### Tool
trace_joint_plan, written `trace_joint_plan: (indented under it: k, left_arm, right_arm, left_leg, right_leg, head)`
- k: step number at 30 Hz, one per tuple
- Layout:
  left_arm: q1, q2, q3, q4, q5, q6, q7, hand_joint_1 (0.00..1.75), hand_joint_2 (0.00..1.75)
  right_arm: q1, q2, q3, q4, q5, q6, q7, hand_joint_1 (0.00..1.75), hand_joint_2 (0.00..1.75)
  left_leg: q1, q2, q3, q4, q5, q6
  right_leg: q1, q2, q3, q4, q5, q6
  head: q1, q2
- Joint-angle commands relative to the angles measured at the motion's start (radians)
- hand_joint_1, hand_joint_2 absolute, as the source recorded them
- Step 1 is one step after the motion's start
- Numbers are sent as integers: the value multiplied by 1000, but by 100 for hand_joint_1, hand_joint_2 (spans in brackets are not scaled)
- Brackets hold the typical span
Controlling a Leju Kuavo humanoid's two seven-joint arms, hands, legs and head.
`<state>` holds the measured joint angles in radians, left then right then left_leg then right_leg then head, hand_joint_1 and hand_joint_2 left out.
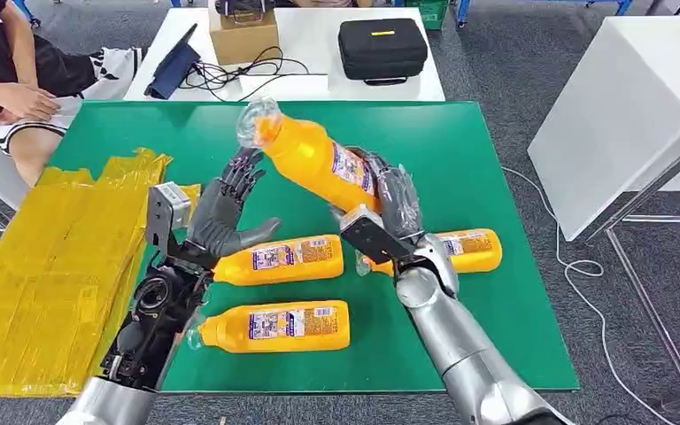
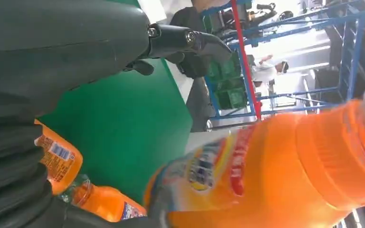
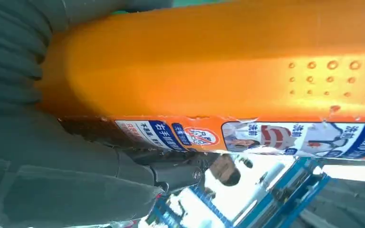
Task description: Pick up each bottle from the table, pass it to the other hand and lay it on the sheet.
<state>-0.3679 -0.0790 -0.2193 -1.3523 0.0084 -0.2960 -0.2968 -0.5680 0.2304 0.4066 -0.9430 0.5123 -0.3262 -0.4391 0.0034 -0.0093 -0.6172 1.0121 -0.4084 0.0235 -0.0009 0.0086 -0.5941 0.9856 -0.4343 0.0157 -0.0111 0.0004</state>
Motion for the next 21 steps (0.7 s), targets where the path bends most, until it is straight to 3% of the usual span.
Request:
trace_joint_plan:
  k: [1,21]
  left_arm:
    - [-43,5,-9,71,38,-2,3,0,175]
    - [-16,-12,-25,55,109,-39,-27,0,175]
  right_arm:
    - [-47,21,121,159,12,13,13,175,175]
    - [-75,66,155,304,-3,-1,-20,175,175]
  left_leg:
    - [0,1,4,-1,-2,-1]
    - [0,0,5,-1,-2,-1]
  right_leg:
    - [1,0,4,-1,-1,0]
    - [0,-1,5,-1,-2,0]
  head:
    - [0,0]
    - [0,0]
